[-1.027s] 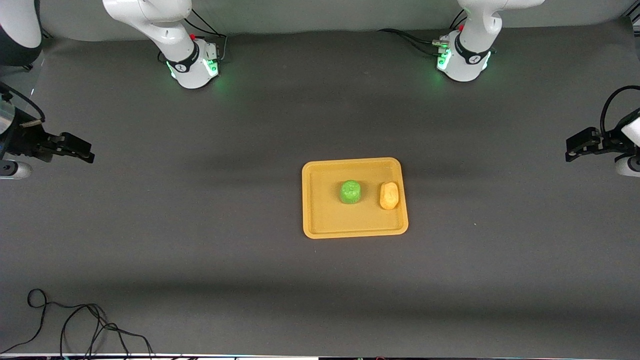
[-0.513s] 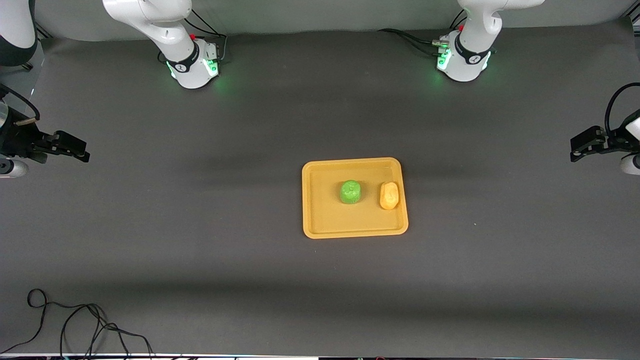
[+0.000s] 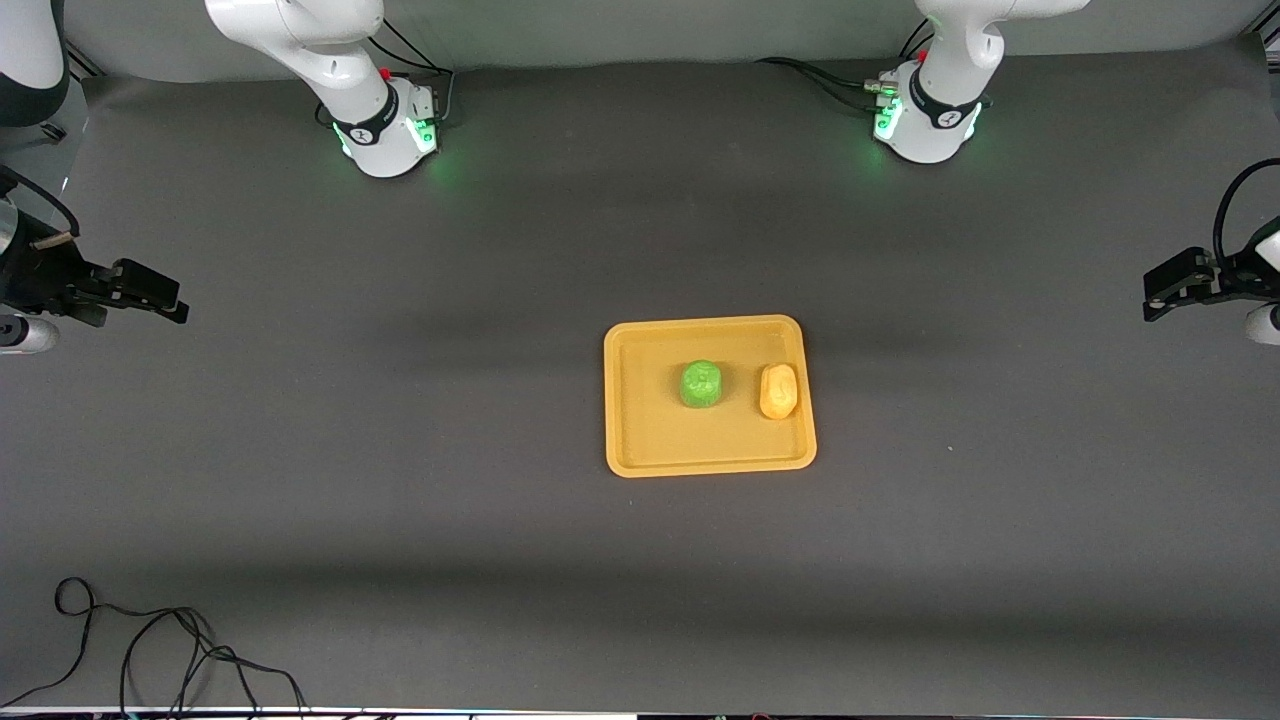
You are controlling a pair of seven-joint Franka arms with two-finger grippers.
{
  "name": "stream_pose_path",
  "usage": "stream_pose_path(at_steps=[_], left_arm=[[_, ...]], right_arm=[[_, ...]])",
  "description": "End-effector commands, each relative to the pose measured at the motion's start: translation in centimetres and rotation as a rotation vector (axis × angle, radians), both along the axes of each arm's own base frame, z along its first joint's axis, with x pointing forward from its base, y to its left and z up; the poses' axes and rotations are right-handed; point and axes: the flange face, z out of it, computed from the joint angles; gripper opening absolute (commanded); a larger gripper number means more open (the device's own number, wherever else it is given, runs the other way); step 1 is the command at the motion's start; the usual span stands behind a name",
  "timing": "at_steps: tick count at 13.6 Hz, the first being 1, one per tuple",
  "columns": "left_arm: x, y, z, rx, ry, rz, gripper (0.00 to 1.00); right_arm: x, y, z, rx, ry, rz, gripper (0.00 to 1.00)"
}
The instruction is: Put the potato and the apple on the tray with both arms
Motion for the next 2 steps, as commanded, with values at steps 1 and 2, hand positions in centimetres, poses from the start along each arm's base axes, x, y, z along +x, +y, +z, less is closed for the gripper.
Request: stream_pose_path(at_steps=[1,2], left_arm=[[-0.08,-0.42,0.86,0.014,0.013,-0.017,1.0],[-0.07,-0.4,0.93,0.015,0.011,-0.017,1.0]], right_arm=[[-0.5,0.13,0.74,0.02,-0.01,0.006,1.0],[-0.52,0.13,0.72,0.02,-0.009,0.006,1.0]])
